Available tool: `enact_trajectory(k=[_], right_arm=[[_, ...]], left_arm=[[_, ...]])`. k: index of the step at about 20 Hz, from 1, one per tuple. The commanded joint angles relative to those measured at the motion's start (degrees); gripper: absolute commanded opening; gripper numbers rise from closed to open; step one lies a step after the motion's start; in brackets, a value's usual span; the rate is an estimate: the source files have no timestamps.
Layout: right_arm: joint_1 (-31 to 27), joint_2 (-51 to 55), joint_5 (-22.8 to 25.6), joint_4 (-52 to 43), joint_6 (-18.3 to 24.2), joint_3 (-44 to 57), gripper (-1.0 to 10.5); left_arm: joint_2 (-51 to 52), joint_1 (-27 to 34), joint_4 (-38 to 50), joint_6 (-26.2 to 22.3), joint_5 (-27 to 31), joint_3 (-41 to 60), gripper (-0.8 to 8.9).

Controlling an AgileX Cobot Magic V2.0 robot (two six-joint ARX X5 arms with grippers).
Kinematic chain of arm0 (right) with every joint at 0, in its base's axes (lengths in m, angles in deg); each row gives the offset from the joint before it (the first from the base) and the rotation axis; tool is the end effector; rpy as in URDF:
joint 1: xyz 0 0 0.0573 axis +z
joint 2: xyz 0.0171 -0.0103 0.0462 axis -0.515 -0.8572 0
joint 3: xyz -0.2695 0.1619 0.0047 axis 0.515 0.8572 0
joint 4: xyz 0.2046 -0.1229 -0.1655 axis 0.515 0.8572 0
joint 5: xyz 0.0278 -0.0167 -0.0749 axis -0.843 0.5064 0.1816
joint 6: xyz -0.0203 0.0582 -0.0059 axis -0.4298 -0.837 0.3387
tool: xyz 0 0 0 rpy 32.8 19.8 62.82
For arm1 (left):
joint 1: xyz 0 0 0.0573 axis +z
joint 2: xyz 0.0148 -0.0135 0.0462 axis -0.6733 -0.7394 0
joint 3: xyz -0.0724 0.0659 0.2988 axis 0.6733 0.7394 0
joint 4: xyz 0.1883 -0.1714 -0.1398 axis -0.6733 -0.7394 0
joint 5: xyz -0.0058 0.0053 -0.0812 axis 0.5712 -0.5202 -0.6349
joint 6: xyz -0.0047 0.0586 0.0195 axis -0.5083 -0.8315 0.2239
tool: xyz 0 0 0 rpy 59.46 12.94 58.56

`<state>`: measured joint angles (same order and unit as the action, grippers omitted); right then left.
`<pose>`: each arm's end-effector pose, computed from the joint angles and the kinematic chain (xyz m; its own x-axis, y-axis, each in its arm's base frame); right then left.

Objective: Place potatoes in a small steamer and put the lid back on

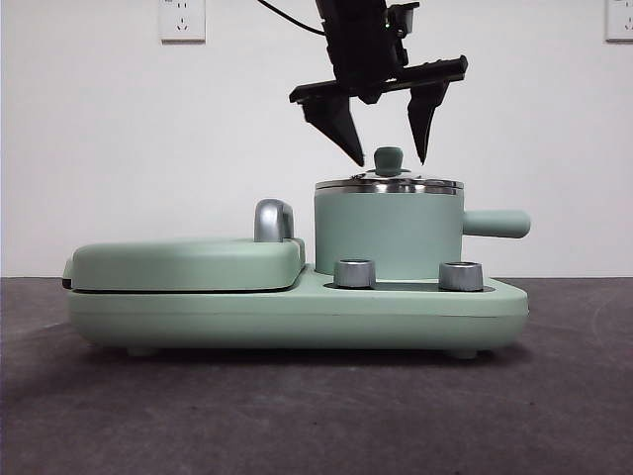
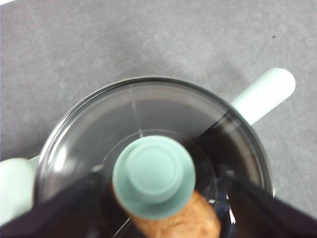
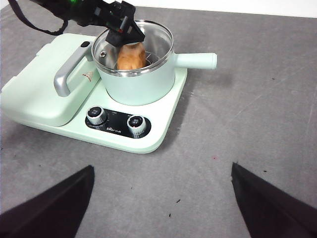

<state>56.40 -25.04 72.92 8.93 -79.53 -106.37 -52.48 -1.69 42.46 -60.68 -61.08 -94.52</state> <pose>0.0312 0.0124 0.4002 0.8189 0.3296 -0.4698 -0.2958 0.9439 0.1467 0.4068 -0.3808 0.3530 0.6434 -0.3308 -0.6904 0.4707 0.8821 0.0160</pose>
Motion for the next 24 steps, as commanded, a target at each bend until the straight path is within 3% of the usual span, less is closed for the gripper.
enact_trajectory(k=[1,3,11,16,24], right_arm=[[0.3,-0.1,0.0,-0.6,-0.8,-0.4,4.3],[0.3,-0.2,-0.8,-0.6,-0.8,-0.4,4.3],[0.3,-0.7,-11.2,-0.9,-0.5,-0.4,4.3],[0.3,-0.7,-17.0,-3.3,-0.5,-0.4,4.3],[0.3,-0.7,-21.7,-6.2,-0.6,-0.4,4.3]], left_arm=[[3.3,-0.3,-3.2,-0.4,0.0,-2.4,4.37],[7.2,-0.4,-9.8,-0.7,0.0,-2.4,4.37],[25.3,-1.9,-30.9,-2.3,0.0,-0.6,4.29],[39.3,-2.9,-29.5,-2.3,0.0,12.1,4.23],[66.8,-2.9,-17.9,-1.6,0.0,44.9,4.23]])
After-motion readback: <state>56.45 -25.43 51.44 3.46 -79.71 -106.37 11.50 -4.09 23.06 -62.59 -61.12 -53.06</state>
